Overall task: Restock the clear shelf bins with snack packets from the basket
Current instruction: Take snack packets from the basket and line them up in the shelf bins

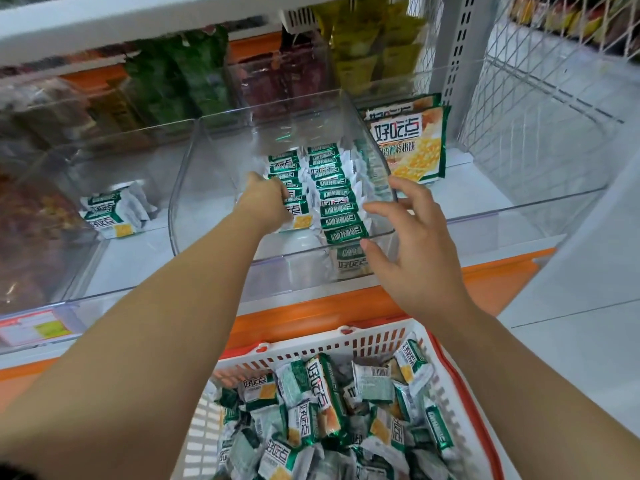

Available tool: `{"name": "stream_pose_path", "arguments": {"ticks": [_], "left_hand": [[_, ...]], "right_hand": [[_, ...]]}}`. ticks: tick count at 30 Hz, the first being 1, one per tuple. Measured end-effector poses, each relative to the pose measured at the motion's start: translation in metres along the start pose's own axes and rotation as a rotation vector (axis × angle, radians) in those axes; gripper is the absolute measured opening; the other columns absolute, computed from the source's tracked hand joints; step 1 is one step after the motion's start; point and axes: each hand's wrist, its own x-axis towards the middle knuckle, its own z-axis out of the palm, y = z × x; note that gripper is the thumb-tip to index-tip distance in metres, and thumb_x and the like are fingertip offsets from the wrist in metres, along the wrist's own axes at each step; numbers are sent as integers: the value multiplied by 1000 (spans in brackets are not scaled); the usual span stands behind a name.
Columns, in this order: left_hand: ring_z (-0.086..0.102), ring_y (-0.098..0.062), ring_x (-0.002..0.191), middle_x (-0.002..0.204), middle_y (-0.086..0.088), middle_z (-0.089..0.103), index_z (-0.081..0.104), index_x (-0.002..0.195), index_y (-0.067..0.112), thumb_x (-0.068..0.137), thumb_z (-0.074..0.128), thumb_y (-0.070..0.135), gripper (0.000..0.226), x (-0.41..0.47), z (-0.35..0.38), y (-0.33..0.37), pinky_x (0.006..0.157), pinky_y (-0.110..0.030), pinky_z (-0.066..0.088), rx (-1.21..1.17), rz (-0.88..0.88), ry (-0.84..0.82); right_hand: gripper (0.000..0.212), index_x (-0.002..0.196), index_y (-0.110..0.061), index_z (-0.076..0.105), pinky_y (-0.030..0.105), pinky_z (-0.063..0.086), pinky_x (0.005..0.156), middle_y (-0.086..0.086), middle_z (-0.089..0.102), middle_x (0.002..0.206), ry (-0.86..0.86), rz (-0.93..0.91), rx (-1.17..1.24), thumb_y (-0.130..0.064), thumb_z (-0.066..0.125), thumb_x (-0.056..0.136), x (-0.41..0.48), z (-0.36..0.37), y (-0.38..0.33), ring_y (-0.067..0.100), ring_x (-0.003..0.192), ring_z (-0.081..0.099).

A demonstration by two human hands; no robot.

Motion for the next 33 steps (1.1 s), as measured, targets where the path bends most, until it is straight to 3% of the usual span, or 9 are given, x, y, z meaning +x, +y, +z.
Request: {"name": "stream_pose_path", "arguments": {"ticks": [2,7,12,17,25,33], "left_hand": [[42,-27,122,124,-16,36,52,123,10,83,69,14,44,0,3,2,92,-34,39,22,11,-18],[49,-29,89,142,-14,22,51,121,9,78,75,12,49,-4,4,3,84,-33,41,10,-6,17],[51,-29,92,131,-14,36,37,130,10,77,76,13,66,-2,7,3,75,-35,41,19,23,46],[56,-36,102,132,-13,35,34,135,11,77,76,21,72,1,6,3,79,-41,46,58,-14,69],[46,-24,85,134,-15,30,34,138,11,78,75,14,73,2,7,6,77,-30,41,0,64,55],[54,-33,109,142,-15,25,29,142,12,77,77,15,81,-9,-2,7,88,-34,46,-68,40,22]], "right_hand": [[37,120,-17,60,43,40,100,2,36,143,12,-10,8,-19,68,84,1,0,1,24,123,42],[36,117,-16,62,48,43,98,4,39,141,26,-27,11,-19,68,82,1,2,3,27,120,45],[35,117,-18,62,45,42,97,3,38,141,40,-19,9,-19,68,83,2,3,2,25,120,44],[34,117,-19,62,42,41,97,2,38,142,47,-17,-3,-19,69,83,1,4,2,24,121,43],[32,115,-20,63,42,38,98,2,38,142,70,-14,-28,-20,68,83,1,7,3,24,123,41],[31,115,-19,63,37,31,104,2,36,144,99,-40,-23,-16,66,84,-3,11,4,19,130,32]]}}
